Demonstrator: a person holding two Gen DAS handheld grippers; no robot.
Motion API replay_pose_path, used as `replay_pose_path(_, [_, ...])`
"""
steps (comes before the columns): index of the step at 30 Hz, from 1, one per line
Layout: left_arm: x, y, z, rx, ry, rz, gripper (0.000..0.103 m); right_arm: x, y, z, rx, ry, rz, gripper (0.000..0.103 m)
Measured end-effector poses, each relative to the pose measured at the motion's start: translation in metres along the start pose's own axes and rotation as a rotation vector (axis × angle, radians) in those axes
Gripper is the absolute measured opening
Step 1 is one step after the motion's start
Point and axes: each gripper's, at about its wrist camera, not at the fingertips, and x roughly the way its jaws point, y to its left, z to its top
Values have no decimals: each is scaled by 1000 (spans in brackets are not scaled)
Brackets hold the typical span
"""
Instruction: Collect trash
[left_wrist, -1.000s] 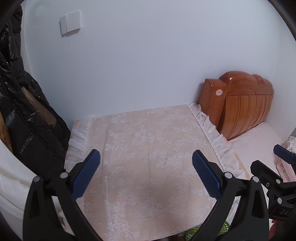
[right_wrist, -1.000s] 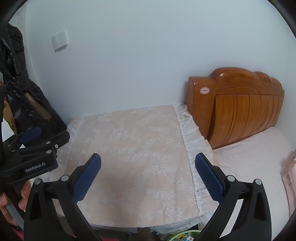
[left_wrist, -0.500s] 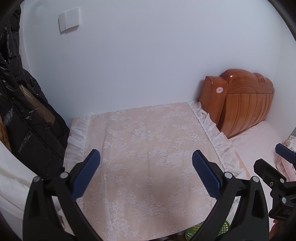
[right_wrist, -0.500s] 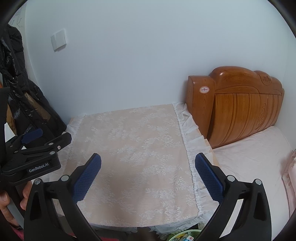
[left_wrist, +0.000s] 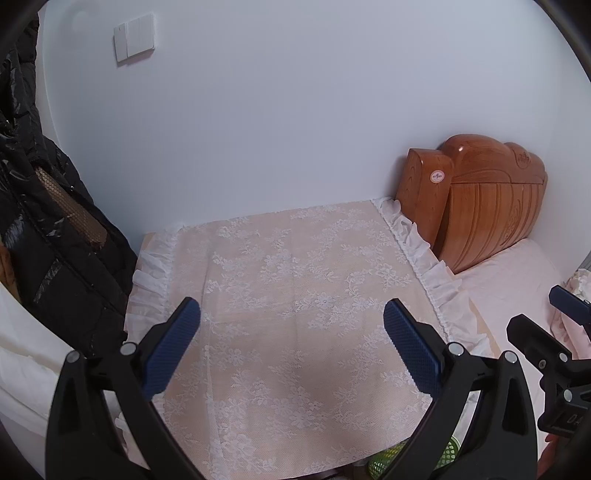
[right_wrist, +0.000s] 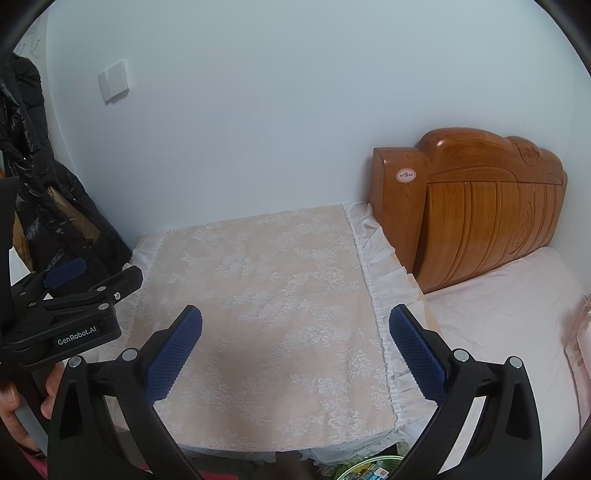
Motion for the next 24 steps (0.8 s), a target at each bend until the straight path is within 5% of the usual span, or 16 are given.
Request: replay_pose_path(24, [5, 0, 1, 5, 11, -38, 95, 4, -2, -1, 12, 14, -7, 101])
